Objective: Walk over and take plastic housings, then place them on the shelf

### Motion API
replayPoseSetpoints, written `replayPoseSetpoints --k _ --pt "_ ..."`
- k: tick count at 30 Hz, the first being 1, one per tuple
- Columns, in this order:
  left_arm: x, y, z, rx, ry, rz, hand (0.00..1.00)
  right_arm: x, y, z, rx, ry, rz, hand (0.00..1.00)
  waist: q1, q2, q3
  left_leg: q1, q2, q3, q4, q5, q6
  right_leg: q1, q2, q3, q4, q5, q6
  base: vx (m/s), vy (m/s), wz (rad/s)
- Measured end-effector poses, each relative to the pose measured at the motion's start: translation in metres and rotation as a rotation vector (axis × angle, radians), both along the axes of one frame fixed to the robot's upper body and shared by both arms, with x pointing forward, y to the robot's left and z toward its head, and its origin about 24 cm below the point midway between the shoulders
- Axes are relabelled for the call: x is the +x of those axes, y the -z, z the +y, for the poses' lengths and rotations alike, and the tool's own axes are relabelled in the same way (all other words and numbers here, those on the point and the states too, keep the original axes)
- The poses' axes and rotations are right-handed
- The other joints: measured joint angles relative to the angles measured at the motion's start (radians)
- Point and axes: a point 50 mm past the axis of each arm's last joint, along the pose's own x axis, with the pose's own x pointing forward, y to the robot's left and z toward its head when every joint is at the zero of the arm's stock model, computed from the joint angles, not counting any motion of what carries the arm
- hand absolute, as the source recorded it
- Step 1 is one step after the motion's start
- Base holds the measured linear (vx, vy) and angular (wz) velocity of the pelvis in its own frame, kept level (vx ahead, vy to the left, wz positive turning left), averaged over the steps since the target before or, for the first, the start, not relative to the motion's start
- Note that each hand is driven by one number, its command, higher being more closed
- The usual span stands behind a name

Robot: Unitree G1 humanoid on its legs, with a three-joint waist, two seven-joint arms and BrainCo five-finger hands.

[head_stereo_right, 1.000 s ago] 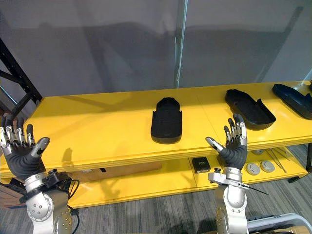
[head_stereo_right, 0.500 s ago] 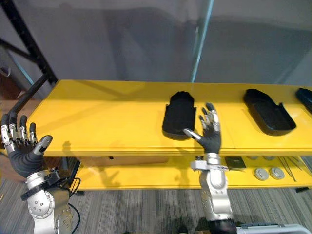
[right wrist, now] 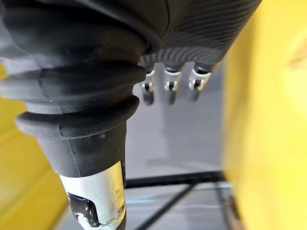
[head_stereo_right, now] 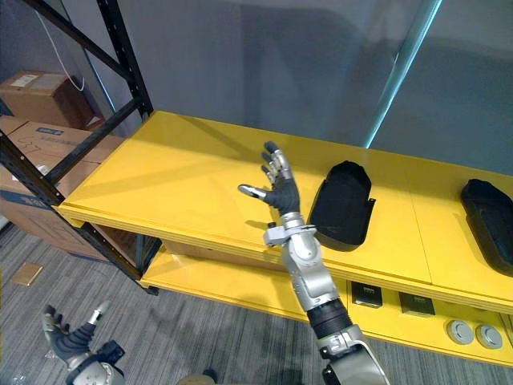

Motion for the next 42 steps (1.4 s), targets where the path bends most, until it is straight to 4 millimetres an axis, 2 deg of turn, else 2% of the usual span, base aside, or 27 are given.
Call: replayPoseSetpoints --k 4,7,10,11,14,22,35,42 --pt "-0.015 0.032 -0.029 -0.19 0.153 0.139 0.0 -0.001 0.022 0.008 -0.043 0.041 0.11 0.0 -0.003 0.014 0.015 -0.009 0.008 0.022 0.026 -0.016 -0.002 -0.026 -0.004 0.022 0.036 -0.021 -0.005 -0.07 0.018 -0.19" --pt "-0.025 0.041 -0.035 -0.272 0.17 0.166 0.0 -0.002 0.038 0.004 -0.08 0.09 0.173 0.0 -0.007 0.022 0.019 -0.009 0.008 0.025 0.019 -0.007 -0.008 -0.036 -0.001 0.024 0.042 -0.025 -0.006 -0.01 0.006 -0.05" --pt "-0.026 0.045 -0.045 -0.317 0.21 0.178 0.0 -0.003 0.047 0.001 -0.117 0.141 0.206 0.0 -0.007 0.037 0.028 -0.007 0.007 0.026 0.009 -0.002 -0.005 -0.036 -0.007 0.023 0.042 -0.024 -0.003 0.01 0.004 0.01" --pt "-0.025 0.046 -0.05 -0.33 0.239 0.182 0.0 -0.003 0.05 0.0 -0.126 0.168 0.217 0.0 -0.007 0.049 0.036 -0.006 0.003 0.025 0.005 0.002 -0.003 -0.036 -0.01 0.021 0.042 -0.024 -0.001 0.02 0.018 0.06" --pt "-0.022 0.047 -0.058 -0.363 0.275 0.17 0.0 -0.001 0.046 -0.006 -0.143 0.231 0.189 0.0 -0.012 0.072 0.05 -0.001 -0.006 0.022 -0.012 0.013 0.001 -0.038 -0.017 0.02 0.04 -0.022 0.005 0.03 0.031 0.06" --pt "-0.017 0.047 -0.073 -0.41 0.355 0.154 0.0 0.013 0.036 -0.022 -0.121 0.335 0.162 0.0 -0.017 0.09 0.08 0.006 -0.019 0.013 -0.019 0.016 0.006 -0.035 -0.034 0.003 0.051 -0.032 0.019 0.01 0.022 0.05" --pt "-0.014 0.046 -0.076 -0.42 0.413 0.148 0.0 0.024 0.021 -0.042 -0.113 0.465 0.123 0.0 -0.029 0.11 0.12 0.012 -0.036 0.007 -0.028 0.027 0.016 -0.035 -0.054 -0.003 0.068 -0.036 0.025 -0.01 0.005 0.01" --pt "-0.014 0.046 -0.078 -0.415 0.436 0.149 0.0 0.025 0.02 -0.051 -0.134 0.548 0.13 0.0 -0.029 0.11 0.122 0.015 -0.037 0.007 -0.029 0.028 0.016 -0.033 -0.056 -0.003 0.07 -0.036 0.025 0.0 0.002 0.0"
